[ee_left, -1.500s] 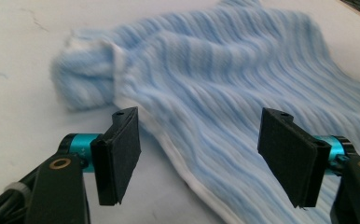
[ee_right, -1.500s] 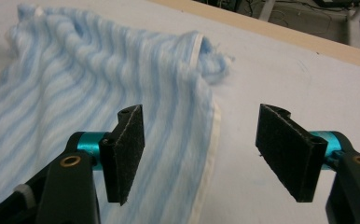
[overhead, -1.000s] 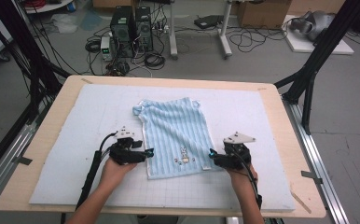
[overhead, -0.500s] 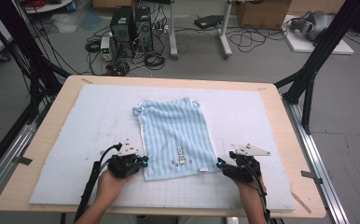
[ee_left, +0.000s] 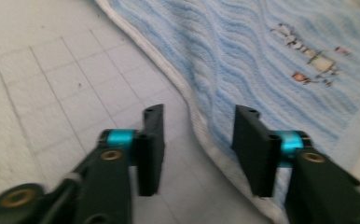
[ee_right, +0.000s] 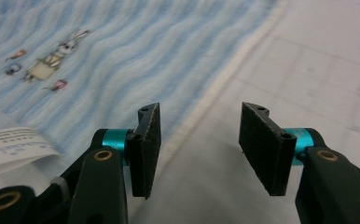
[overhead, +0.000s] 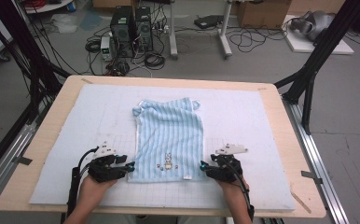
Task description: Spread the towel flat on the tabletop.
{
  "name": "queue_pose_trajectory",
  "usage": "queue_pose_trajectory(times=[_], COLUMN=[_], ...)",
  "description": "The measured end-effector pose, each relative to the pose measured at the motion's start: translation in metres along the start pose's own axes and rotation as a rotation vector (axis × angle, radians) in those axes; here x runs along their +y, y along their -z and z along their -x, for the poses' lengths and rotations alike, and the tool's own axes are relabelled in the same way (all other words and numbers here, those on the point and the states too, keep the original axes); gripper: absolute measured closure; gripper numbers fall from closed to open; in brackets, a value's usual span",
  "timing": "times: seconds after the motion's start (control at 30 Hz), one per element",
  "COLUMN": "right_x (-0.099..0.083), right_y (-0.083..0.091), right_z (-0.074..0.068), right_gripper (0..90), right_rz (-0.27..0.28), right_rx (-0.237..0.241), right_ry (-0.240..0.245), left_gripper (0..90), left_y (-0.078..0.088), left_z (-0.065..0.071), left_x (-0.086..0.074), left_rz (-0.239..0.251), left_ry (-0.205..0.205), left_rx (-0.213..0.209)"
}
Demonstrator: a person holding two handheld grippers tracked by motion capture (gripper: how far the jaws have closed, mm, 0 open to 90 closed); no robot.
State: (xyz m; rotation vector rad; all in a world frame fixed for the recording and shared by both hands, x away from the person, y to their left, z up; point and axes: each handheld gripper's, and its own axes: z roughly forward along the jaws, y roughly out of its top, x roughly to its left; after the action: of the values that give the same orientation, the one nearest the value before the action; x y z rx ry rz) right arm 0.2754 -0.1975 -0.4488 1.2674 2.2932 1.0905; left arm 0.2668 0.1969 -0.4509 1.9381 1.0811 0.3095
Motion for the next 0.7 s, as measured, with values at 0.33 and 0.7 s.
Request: queue_pose_trajectory(times=[0.33,0.7], right_x=[-0.001,-0.016], right_y=[0.003,0.023], right_z=[-0.013,-0.026], right_gripper=[73.8,86.3], right_rz=[-0.017,-0.041], right_rx=[-0.028,0.013], right_ry=[0.030,0.070], left_gripper=[87.1,88.2], left_y=[0.005,0.020], left_z=[0.014,0.019], left_x=[-0.008,-0.020], left_rz=[-0.016,-0.026], left_ry=[-0.144,-0.133], left_rx=[-0.009,-0.091])
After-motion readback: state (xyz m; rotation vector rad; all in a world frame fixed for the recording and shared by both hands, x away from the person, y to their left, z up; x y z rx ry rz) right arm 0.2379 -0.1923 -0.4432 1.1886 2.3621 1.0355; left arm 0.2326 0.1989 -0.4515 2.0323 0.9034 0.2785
